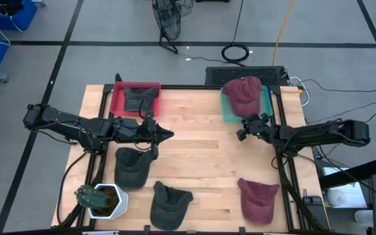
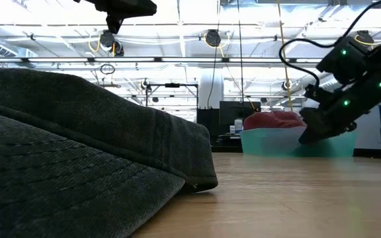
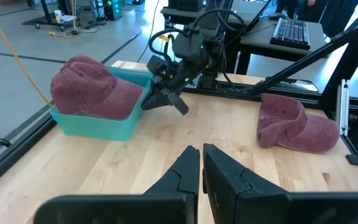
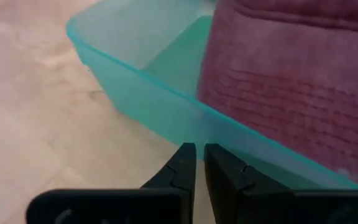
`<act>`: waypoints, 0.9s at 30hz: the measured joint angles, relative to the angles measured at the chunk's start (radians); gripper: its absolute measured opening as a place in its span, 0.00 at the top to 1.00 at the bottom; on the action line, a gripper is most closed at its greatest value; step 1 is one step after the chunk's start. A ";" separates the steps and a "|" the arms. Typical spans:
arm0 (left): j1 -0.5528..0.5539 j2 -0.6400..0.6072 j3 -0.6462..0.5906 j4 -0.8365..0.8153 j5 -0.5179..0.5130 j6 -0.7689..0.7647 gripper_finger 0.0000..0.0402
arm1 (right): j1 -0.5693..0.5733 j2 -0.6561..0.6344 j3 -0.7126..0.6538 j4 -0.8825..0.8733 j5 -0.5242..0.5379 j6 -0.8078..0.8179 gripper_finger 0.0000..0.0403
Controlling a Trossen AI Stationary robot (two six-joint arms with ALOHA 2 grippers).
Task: Pick & Place hat
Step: Adjust the green bin on the table, then put the bottom black cap into the red bin
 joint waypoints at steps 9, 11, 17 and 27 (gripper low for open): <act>0.001 0.000 0.000 0.001 0.000 0.000 0.94 | -0.051 0.081 -0.040 0.227 0.003 -0.075 0.94; 0.001 0.000 0.000 0.001 0.000 -0.001 0.94 | -0.058 0.092 -0.040 0.239 0.002 -0.084 0.94; 0.001 0.000 0.000 0.001 0.000 -0.005 0.94 | -0.075 0.115 -0.040 0.238 0.001 -0.102 0.94; 0.001 0.000 0.000 -0.014 0.000 -0.006 0.94 | -0.040 0.077 -0.040 0.274 -0.174 -0.180 0.94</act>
